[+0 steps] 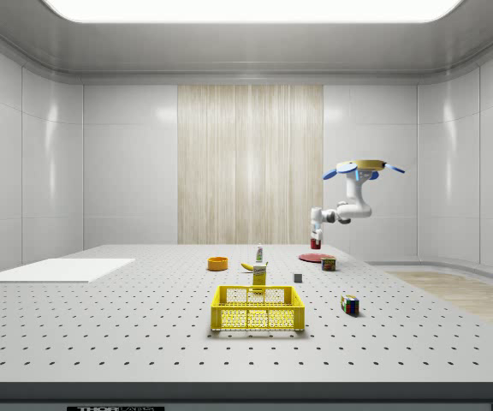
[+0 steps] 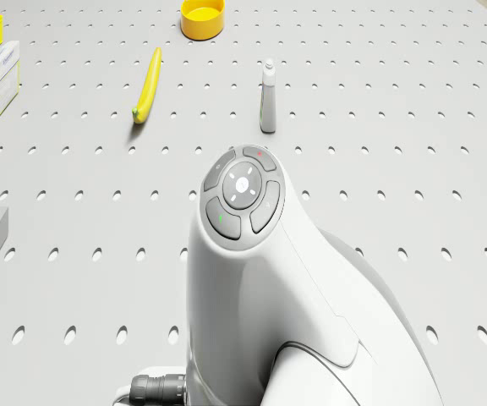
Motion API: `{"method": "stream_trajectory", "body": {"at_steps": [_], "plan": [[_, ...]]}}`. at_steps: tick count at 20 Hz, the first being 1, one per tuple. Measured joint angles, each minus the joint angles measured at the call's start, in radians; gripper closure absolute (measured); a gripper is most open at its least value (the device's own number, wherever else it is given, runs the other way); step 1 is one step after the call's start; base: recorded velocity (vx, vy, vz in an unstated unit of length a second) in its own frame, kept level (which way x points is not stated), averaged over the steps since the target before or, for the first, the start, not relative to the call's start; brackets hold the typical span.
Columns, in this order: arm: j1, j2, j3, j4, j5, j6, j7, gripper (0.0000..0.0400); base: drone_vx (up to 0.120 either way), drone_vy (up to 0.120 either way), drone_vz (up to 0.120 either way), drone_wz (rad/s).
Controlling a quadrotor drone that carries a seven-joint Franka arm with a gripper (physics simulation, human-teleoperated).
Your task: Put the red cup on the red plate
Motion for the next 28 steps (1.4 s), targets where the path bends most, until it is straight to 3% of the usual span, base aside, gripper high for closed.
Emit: {"method": "stream_trajectory", "body": {"at_steps": [7,12,19,28], "plan": [[-0.001,-0.006,0.001,0.000,0.002,0.005,0.001,0.0300,-0.006,-0.120,-0.034,0.000],[-0.002,-0.009,0.001,0.000,0.004,0.008,0.001,0.0300,-0.112,-0.120,0.000,0.000],[-0.003,-0.013,0.002,0.000,0.005,0.013,0.002,0.0300,-0.029,-0.120,0.000,0.000],[-0.016,-0.021,-0.092,0.019,-0.082,0.048,0.003,0.0300,0.000,0.000,0.000,0.000]]}}
